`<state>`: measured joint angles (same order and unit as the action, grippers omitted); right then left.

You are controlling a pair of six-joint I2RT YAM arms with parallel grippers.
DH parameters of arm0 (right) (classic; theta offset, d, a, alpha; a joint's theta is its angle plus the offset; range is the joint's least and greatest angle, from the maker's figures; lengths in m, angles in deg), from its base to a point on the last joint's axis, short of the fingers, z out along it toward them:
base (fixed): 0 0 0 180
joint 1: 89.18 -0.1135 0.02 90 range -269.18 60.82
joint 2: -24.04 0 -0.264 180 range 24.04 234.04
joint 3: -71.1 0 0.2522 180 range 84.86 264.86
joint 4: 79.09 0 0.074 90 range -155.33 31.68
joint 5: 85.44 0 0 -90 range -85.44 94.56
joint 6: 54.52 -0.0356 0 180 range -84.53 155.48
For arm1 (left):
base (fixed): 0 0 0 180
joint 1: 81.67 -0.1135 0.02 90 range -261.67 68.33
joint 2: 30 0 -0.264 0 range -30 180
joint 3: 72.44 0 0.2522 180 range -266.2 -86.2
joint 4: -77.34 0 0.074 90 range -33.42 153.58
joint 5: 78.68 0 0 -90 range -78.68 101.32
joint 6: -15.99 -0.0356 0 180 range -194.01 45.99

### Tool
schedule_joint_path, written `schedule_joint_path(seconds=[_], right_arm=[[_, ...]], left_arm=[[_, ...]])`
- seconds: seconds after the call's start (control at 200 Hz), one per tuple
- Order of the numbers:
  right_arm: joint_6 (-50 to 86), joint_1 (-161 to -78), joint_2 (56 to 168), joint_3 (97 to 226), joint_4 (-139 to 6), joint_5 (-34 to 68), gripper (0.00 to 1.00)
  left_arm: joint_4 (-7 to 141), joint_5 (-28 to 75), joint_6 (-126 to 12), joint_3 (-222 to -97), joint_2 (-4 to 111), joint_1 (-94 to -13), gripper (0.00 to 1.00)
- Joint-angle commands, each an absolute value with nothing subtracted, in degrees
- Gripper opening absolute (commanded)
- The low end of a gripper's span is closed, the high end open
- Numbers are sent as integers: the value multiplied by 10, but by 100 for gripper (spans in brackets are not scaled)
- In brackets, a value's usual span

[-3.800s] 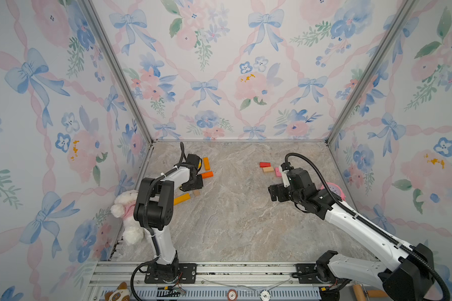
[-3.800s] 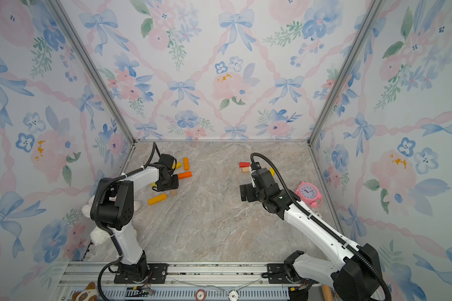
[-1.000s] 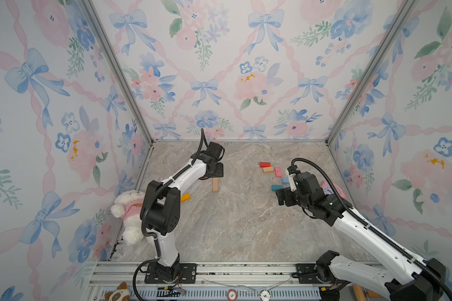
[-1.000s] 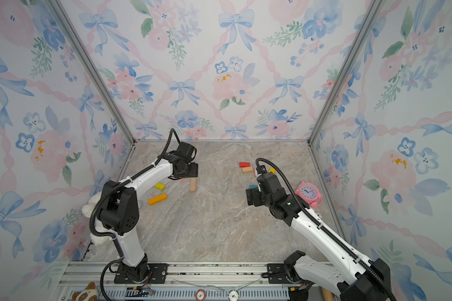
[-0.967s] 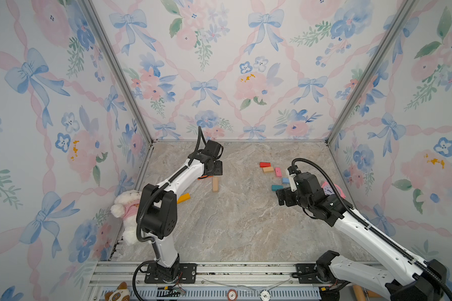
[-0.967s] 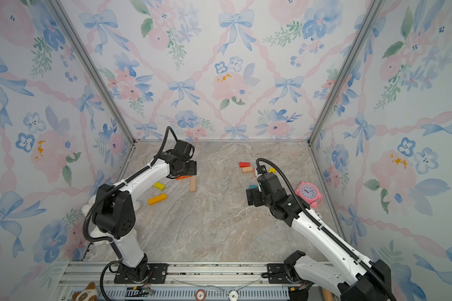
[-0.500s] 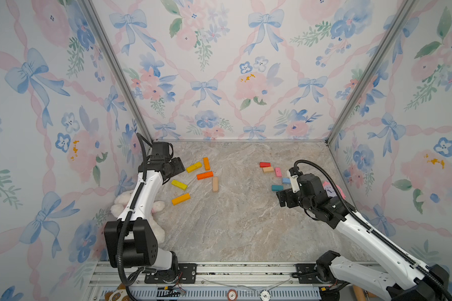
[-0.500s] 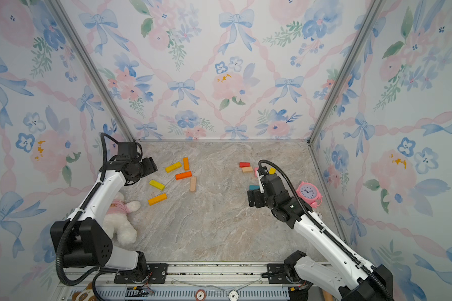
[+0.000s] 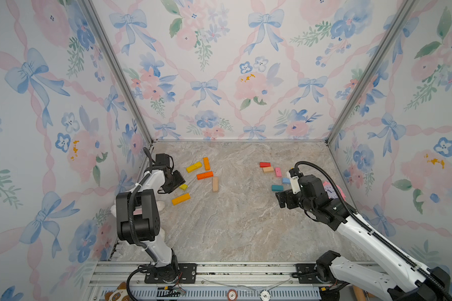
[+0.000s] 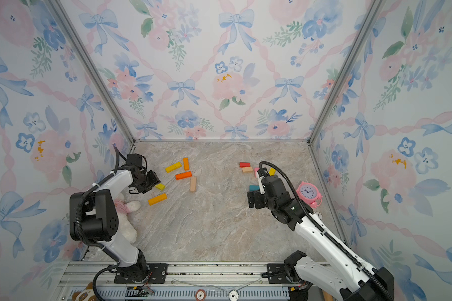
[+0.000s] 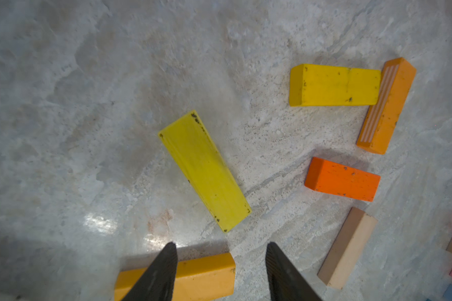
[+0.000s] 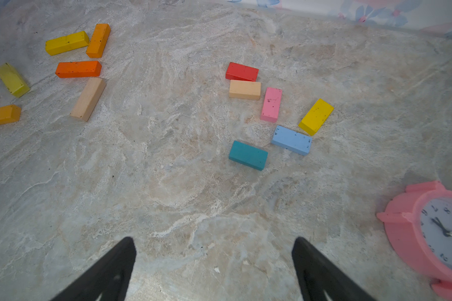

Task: Assemble the letter t with building blocks
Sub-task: Pick up the building block from the center of the board.

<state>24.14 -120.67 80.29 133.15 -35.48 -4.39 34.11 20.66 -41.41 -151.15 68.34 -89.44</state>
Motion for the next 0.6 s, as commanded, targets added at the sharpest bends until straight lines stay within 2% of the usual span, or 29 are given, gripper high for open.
schedule_joint_path(seconds=[0.0,0.595], right_arm=[[240,-1204,802,1325,-357,-39,96],[241,-1206,803,1319,-364,-41,96]], left_arm=[[363,223,-395,-1512,713,-898,54],[364,209,-400,-1552,786,-900,51]])
